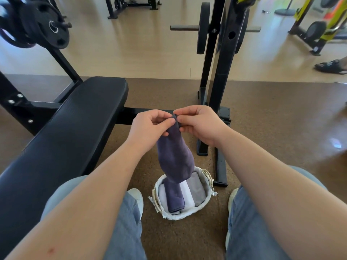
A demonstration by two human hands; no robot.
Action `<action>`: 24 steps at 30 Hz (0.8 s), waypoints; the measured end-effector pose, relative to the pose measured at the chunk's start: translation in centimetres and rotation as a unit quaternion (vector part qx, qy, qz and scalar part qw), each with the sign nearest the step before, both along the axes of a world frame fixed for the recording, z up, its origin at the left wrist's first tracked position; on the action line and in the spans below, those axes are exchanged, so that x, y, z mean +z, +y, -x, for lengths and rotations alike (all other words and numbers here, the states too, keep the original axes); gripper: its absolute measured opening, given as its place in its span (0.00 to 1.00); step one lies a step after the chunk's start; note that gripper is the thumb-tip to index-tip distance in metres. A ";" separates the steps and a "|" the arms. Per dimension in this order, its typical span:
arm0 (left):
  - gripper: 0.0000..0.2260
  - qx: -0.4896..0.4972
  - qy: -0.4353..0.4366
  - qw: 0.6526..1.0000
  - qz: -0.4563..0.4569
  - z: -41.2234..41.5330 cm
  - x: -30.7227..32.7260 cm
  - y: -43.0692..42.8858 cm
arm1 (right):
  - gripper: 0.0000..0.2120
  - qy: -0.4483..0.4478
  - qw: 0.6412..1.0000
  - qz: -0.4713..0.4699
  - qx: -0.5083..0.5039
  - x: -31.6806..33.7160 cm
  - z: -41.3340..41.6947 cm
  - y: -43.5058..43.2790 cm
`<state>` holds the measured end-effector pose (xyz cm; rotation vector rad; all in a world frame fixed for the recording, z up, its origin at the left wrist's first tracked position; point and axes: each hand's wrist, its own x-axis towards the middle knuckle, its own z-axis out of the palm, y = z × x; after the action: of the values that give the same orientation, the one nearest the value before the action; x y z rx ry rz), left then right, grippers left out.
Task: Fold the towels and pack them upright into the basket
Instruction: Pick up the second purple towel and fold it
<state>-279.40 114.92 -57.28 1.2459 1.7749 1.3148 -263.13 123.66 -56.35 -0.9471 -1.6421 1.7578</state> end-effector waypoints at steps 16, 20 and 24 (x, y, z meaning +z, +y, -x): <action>0.05 0.008 0.004 1.000 0.027 0.5 -0.5 0.1 | 0.08 -0.029 0.997 -0.069 0.004 -0.3 -0.2 0.3; 0.04 0.019 -0.019 0.999 0.033 0.5 -0.6 0.3 | 0.08 -0.043 0.995 -0.091 0.020 -0.3 -0.4 0.5; 0.06 0.012 -0.050 0.998 0.025 0.3 -0.4 0.1 | 0.08 -0.031 0.995 -0.092 0.019 -0.4 -0.3 0.5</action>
<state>-279.68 115.05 -57.69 1.1152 1.7469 1.3141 -262.83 124.18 -56.79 -0.8977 -1.8373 1.5836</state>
